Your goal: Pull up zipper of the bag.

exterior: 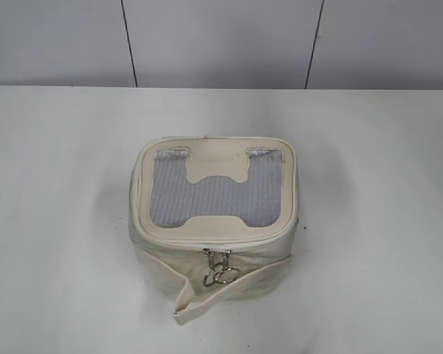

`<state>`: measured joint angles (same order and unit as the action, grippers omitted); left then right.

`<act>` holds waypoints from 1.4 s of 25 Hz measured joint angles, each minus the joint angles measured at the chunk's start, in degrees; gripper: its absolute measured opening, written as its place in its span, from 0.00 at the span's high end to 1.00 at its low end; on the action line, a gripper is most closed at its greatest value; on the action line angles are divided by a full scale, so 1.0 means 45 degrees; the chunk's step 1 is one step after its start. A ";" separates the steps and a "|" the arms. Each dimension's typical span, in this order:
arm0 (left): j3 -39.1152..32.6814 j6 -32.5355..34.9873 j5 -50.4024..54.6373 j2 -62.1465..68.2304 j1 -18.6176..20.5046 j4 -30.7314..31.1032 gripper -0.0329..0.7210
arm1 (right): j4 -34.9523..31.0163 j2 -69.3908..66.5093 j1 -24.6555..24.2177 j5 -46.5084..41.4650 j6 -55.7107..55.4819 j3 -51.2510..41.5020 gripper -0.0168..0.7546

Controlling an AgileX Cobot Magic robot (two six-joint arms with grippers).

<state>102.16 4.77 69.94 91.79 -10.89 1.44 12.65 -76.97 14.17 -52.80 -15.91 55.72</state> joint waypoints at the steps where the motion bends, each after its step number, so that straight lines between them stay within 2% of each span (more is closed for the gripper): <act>1: -0.0619 -0.0054 0.0001 -0.0349 0.0402 0.0000 0.47 | -0.0053 0.0178 0.0000 -0.0139 0.0000 0.0000 0.21; 4: -0.2657 -0.0129 0.0012 -0.1690 0.1301 0.0000 0.47 | -0.0275 0.0804 0.0000 -0.0436 0.0012 -0.0163 0.21; 6: -0.4102 -0.0138 0.0003 -0.2785 0.1604 0.0000 0.47 | -0.0451 0.1246 0.0000 -0.0614 0.0025 -0.0421 0.21; 13: -0.9253 -0.0170 -0.1113 -0.7340 0.1678 -0.0319 0.47 | -0.1034 0.3438 0.0000 -0.0903 0.0076 -0.2137 0.22; 20: -1.3047 -0.0210 -0.2516 -1.3471 0.1678 -0.0590 0.47 | -0.1095 0.6396 0.0000 -0.0183 0.0076 -0.4465 0.22; 24: -1.4290 -0.0233 -0.2573 -1.6755 0.1678 -0.0650 0.47 | -0.1107 0.8709 0.0000 0.0245 0.0201 -0.5606 0.22; 28: -1.4840 -0.0247 -0.2573 -1.9258 0.1678 -0.0635 0.47 | -0.1528 1.0984 0.0000 0.0466 0.0923 -0.5873 0.22; 35: -1.4998 -0.0273 -0.1969 -2.0477 0.1678 -0.0646 0.47 | -0.2950 1.4163 0.0000 0.0406 0.2907 -0.5860 0.22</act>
<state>34.67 3.54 61.08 -0.36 -3.34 -1.47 -0.62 -13.24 14.17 -50.98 -2.82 29.35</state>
